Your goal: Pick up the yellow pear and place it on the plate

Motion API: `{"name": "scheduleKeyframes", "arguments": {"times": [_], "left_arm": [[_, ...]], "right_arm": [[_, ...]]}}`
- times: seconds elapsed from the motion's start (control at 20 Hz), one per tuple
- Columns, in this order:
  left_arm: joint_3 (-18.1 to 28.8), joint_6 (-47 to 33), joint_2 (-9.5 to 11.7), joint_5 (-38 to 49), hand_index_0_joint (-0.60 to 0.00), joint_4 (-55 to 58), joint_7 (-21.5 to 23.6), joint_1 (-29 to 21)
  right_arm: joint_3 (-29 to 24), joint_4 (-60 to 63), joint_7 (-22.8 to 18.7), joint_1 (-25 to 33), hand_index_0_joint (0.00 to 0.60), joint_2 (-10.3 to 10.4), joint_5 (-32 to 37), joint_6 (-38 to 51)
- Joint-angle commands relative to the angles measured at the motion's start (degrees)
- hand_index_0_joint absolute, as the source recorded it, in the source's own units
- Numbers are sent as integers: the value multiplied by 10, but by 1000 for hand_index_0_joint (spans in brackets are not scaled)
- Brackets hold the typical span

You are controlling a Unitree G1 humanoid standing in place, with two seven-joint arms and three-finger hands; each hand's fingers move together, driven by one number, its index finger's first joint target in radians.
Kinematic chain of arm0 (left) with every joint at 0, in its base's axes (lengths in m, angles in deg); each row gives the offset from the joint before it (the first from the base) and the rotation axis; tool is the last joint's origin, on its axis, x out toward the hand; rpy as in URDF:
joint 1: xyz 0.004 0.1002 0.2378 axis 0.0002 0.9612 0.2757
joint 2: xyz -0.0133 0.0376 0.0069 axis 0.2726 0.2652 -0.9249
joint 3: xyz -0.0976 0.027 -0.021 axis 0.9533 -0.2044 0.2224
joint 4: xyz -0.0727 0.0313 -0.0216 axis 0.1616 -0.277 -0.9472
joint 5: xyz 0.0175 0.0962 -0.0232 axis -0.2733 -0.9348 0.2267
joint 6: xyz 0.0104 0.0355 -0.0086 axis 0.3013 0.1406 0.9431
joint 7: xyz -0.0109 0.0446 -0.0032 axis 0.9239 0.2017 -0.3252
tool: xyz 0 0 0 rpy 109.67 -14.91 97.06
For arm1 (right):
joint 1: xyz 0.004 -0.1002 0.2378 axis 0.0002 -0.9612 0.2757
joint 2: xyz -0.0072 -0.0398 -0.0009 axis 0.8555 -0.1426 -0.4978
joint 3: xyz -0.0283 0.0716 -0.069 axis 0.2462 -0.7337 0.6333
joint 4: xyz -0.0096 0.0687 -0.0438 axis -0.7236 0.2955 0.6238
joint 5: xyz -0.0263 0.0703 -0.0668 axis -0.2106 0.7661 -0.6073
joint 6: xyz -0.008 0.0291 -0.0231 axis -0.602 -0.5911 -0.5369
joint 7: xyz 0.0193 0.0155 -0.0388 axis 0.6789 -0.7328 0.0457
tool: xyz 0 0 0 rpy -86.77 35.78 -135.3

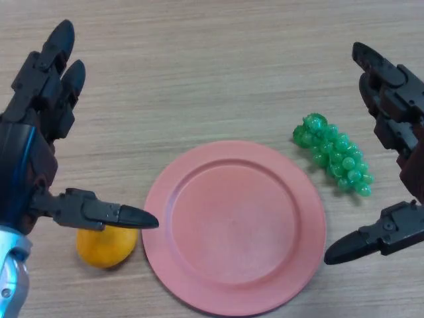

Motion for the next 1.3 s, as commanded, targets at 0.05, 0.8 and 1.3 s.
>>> {"name": "scheduleKeyframes", "arguments": {"times": [0.05,0.8,1.3], "left_arm": [[43,-77,8,8,0,18,-9,3],[158,-283,3,-63,0,-158,-109,76],[104,-461,32,-98,0,-439,-30,53]], "right_arm": [[-19,-20,-15,20,0,-10,-3,92],[-2,19,-4,29,0,-9,-16,103],[-2,20,-5,20,0,-8,-23,111]]}}
